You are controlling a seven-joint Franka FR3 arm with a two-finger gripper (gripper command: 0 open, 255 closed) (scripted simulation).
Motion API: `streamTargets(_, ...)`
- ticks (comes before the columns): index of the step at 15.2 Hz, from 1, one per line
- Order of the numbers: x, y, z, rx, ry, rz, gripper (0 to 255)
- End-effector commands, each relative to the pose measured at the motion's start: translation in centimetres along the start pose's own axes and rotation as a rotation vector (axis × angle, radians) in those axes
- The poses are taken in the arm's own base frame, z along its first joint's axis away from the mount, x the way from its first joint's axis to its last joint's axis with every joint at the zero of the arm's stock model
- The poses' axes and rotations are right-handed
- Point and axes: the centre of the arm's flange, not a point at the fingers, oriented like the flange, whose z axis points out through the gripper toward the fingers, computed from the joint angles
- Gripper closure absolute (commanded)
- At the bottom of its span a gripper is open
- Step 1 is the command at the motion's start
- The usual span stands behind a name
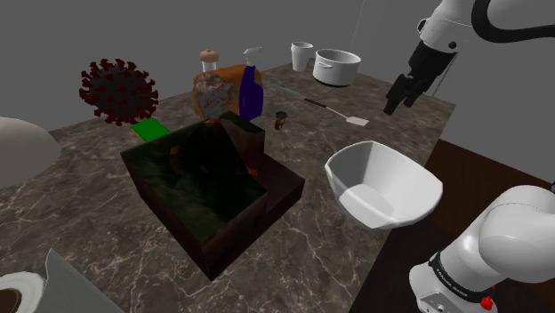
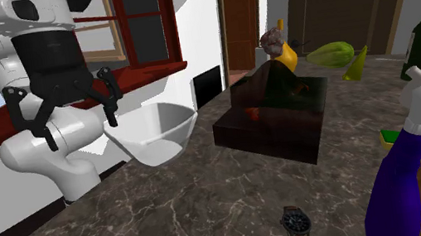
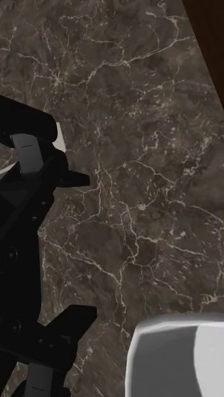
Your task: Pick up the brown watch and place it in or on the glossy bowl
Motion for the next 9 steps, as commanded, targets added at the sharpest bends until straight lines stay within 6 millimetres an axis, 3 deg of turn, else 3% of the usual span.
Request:
streamTargets(1, 0.0, 0.0, 0.0, 0.000, 0.000, 0.000, 0)
streamTargets(9, 8.1, -6.2, 4.1, -0.002, -0.040, 0.170, 0)
